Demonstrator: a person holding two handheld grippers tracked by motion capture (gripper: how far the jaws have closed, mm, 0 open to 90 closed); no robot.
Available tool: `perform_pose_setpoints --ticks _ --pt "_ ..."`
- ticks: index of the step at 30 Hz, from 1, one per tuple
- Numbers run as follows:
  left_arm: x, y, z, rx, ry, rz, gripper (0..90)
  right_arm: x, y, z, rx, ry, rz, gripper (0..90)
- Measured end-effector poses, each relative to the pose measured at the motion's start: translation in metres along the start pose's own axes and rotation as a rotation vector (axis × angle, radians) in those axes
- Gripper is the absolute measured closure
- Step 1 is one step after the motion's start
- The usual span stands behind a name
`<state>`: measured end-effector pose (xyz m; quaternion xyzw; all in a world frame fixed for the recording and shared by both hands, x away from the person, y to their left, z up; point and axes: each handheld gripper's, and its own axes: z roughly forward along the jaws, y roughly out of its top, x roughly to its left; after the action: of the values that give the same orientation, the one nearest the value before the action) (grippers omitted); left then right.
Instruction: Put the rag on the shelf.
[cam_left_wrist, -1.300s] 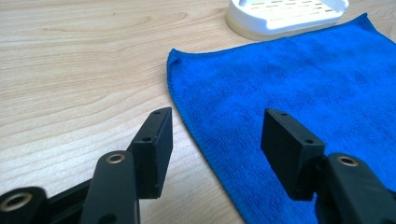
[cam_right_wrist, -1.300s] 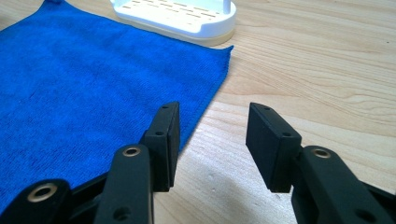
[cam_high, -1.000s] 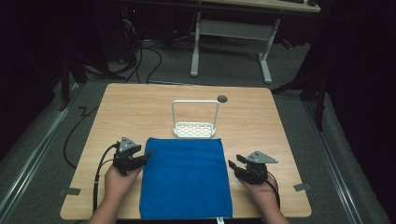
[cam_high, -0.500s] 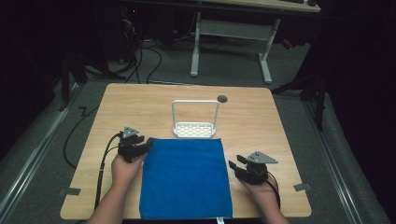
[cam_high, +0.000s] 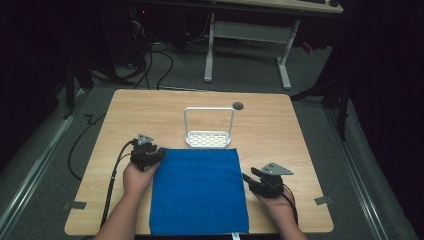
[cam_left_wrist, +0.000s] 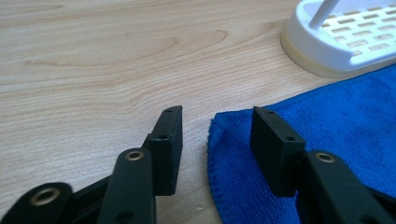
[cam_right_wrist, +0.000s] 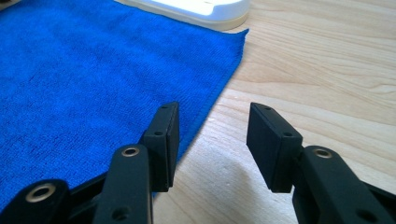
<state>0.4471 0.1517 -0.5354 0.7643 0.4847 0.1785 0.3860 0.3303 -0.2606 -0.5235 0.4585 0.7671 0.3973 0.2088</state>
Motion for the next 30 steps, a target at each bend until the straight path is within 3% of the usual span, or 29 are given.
perform_pose_setpoints --ticks 5,8,10,12,18,22,25,30 --pt "-0.008 -0.001 0.000 0.005 0.025 0.061 69.0 0.002 0.006 0.005 0.005 -0.012 0.019 54.5" --pt "-0.005 -0.001 0.000 0.005 0.016 0.040 77.6 -0.001 0.017 0.012 0.002 -0.009 0.039 54.7" --pt "-0.003 -0.001 0.000 0.006 0.005 0.025 81.6 -0.004 0.029 0.020 -0.001 -0.032 0.032 54.8" --pt "-0.003 -0.001 0.000 0.003 0.003 0.017 82.8 -0.009 0.043 0.030 0.009 -0.029 0.060 54.9" --pt "-0.001 -0.001 0.000 0.003 -0.004 0.006 84.0 -0.012 0.071 0.068 0.062 -0.038 0.053 56.7" --pt "-0.001 -0.001 0.000 0.004 -0.005 0.006 84.0 -0.018 0.072 0.088 0.114 -0.059 0.064 58.8" --pt "-0.001 -0.001 0.000 0.004 -0.004 0.008 84.1 -0.020 0.070 0.095 0.137 -0.048 0.077 59.1" --pt "-0.001 -0.001 0.000 0.004 -0.005 0.009 84.7 -0.015 0.068 0.097 0.138 -0.063 0.025 65.8"
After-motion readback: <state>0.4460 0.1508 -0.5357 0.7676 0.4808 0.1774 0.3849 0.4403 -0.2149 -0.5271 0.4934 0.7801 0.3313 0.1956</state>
